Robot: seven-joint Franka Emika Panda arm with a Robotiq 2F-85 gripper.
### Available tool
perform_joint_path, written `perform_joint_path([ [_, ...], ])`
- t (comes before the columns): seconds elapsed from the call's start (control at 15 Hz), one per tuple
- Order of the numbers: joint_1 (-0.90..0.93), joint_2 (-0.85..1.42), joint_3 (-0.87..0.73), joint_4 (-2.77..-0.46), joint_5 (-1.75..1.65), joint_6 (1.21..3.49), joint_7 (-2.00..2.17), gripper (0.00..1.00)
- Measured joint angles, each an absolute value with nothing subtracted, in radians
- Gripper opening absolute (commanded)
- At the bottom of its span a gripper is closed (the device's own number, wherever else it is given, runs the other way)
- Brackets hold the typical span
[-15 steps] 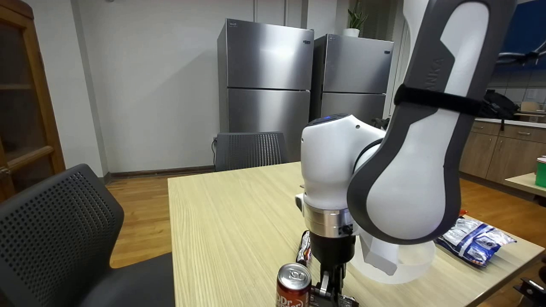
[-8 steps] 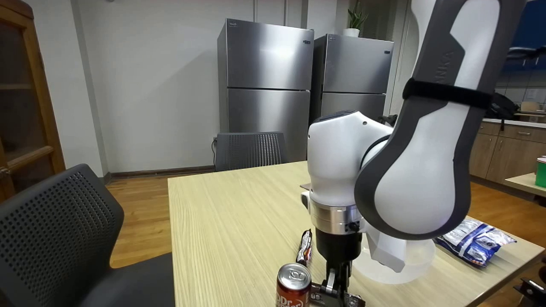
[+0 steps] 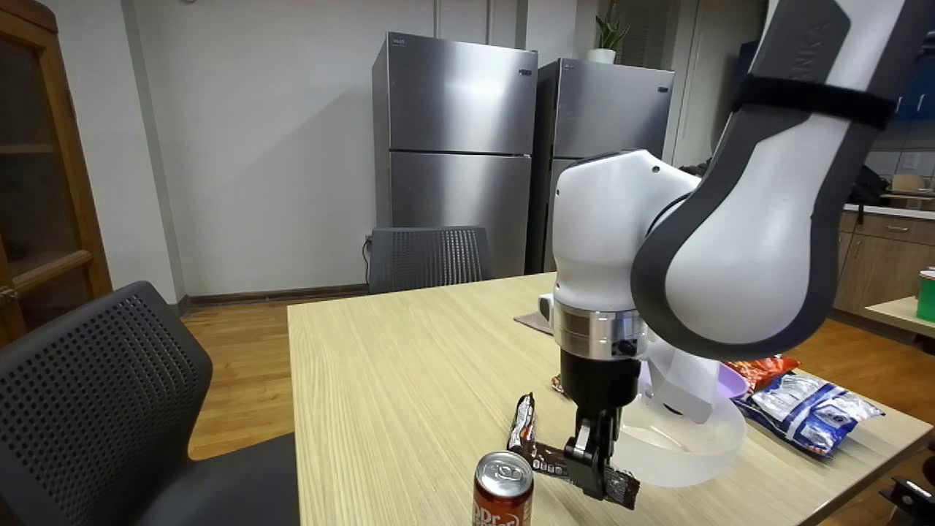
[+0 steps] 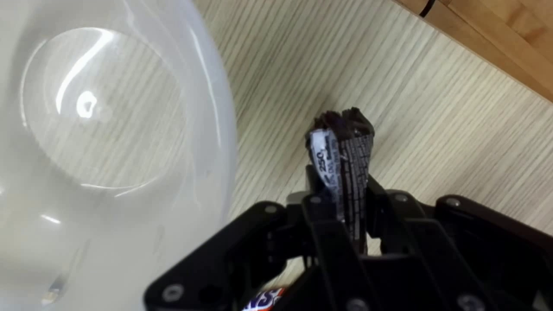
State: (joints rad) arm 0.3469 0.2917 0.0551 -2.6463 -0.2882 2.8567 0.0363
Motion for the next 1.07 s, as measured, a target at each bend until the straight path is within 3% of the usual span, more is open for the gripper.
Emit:
perform_joint_path([
  [1.07,0.163,0.061,0.095,-2.636,0.030,2.662,-0.089,0.05],
])
